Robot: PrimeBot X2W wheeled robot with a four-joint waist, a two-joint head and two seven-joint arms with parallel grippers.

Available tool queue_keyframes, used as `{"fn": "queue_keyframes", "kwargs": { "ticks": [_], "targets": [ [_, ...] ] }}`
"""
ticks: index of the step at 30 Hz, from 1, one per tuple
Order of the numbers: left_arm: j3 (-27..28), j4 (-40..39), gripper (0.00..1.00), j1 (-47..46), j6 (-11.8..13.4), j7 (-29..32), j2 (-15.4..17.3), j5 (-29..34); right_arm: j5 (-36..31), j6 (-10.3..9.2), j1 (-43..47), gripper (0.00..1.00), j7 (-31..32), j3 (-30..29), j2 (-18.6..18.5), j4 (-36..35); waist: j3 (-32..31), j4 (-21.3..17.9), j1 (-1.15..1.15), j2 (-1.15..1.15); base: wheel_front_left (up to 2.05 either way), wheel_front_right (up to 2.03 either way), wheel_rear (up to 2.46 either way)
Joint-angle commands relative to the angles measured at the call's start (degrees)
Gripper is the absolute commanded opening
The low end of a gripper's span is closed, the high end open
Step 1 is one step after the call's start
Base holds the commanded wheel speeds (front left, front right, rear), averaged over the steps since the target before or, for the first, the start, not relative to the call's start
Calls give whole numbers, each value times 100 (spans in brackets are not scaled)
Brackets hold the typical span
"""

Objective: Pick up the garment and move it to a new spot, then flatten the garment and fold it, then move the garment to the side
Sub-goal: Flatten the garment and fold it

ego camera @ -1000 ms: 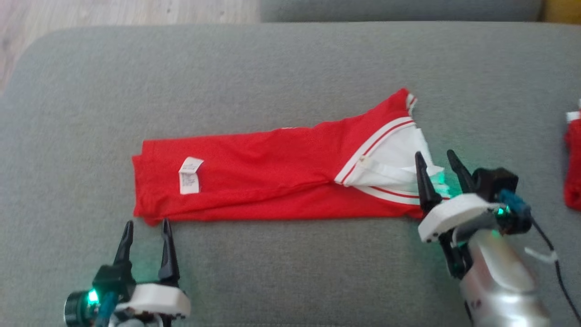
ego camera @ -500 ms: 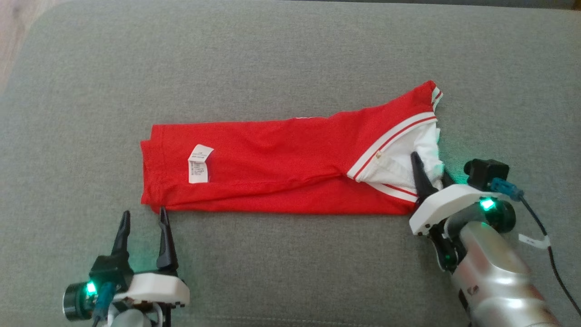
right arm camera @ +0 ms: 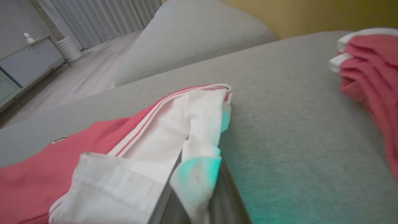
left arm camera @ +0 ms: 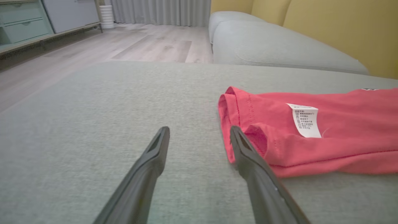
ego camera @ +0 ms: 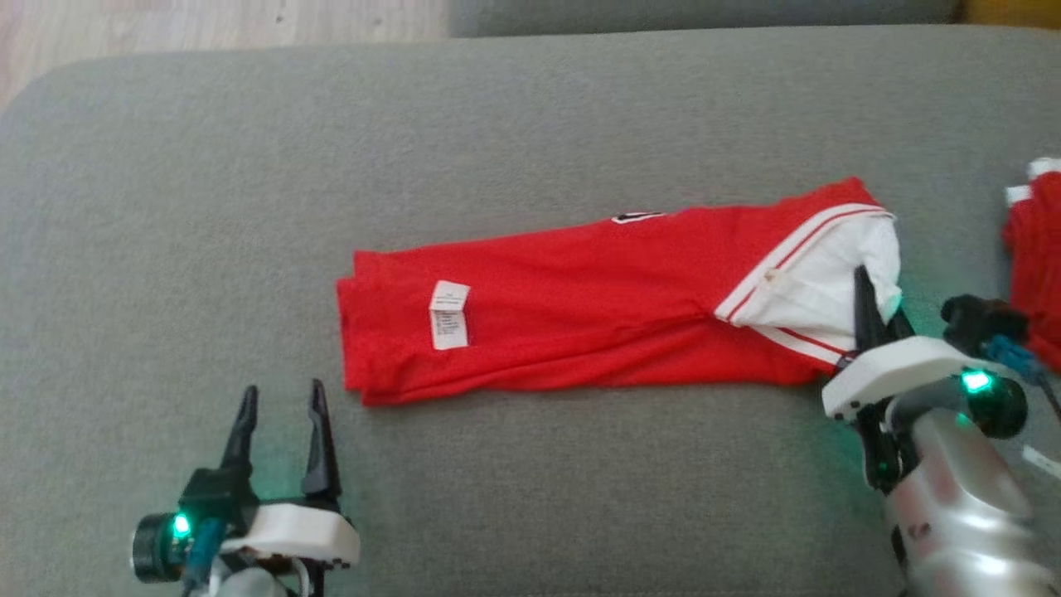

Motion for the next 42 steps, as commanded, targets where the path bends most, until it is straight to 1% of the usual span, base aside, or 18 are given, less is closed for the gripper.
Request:
{"fn": "queue_keyframes", "kwargs": {
  "ticks": [1,3,4,8,9,11,14,17,20,23,28,29,30,31,32,37,39,42],
  "targets": [
    [80,-114,100,-51,-8,-30,26,-26,-168,-4,72,0,-63,13,22,-326,-137,-150,0,0,0,0,0],
    [-32,-91,100,-41,-4,-30,26,-57,-271,-4,136,0,-63,-4,98,-597,-186,-199,0,0,0,0,0],
    [-32,-91,100,-41,-4,-30,26,-57,-271,-4,136,0,-63,-4,98,-597,-186,-199,0,0,0,0,0],
    [-253,-29,100,-44,-13,-30,26,-88,-272,-4,205,0,-63,423,274,-1187,-230,-149,0,0,0,0,0],
    [-356,5,100,-41,-21,-30,26,-93,-124,-4,242,0,-64,779,327,-1482,-244,-33,0,0,0,0,0],
    [-422,50,100,-24,-1,-30,26,-112,33,-4,270,0,-64,1215,352,-1721,-255,120,0,0,0,0,0],
    [-492,109,100,-6,14,-30,26,-138,386,-4,301,0,-64,1904,364,-1914,-268,464,0,0,0,0,0],
    [-495,114,100,-6,42,-30,26,-145,753,-4,281,0,-63,2463,366,-1956,-266,871,0,0,0,0,0],
    [-503,113,100,-11,37,-30,26,-129,976,-4,187,0,-63,2822,367,-1874,-233,1278,0,0,0,0,0],
    [-561,111,100,-1,29,-30,26,-160,1130,-4,75,0,-63,3051,367,-1726,-190,1652,0,0,0,0,0],
    [-672,95,100,-8,39,-30,26,-236,1249,-4,-141,0,-63,3302,368,-1519,-127,2033,0,0,0,0,0],
    [-682,92,100,-16,53,-30,26,-250,1267,-4,-184,27,-64,3327,368,-1496,-115,2072,0,0,0,0,0],
    [-681,85,100,-22,67,-30,26,-268,1281,-4,-230,44,-64,3346,368,-1478,-103,2092,0,0,0,0,0],
    [-670,73,100,-27,88,-30,26,-282,1311,-4,-272,96,-64,3360,368,-1499,-96,2103,0,0,0,0,0],
    [-653,63,100,-36,106,-30,26,-290,1360,-4,-300,100,-64,3359,368,-1553,-90,2106,0,0,0,0,0],
    [-481,-4,100,-94,153,-30,26,-246,1410,-4,-324,100,-64,3270,368,-1857,-58,1896,0,0,0,0,0],
    [-416,-48,100,-120,143,-30,26,-217,1271,-4,-267,100,-64,3050,368,-1978,-56,1747,0,0,0,0,0],
    [-334,-121,100,-183,121,-30,26,-167,878,-4,-96,100,-64,2494,368,-2104,-69,1500,0,0,0,0,0]
  ]
}}
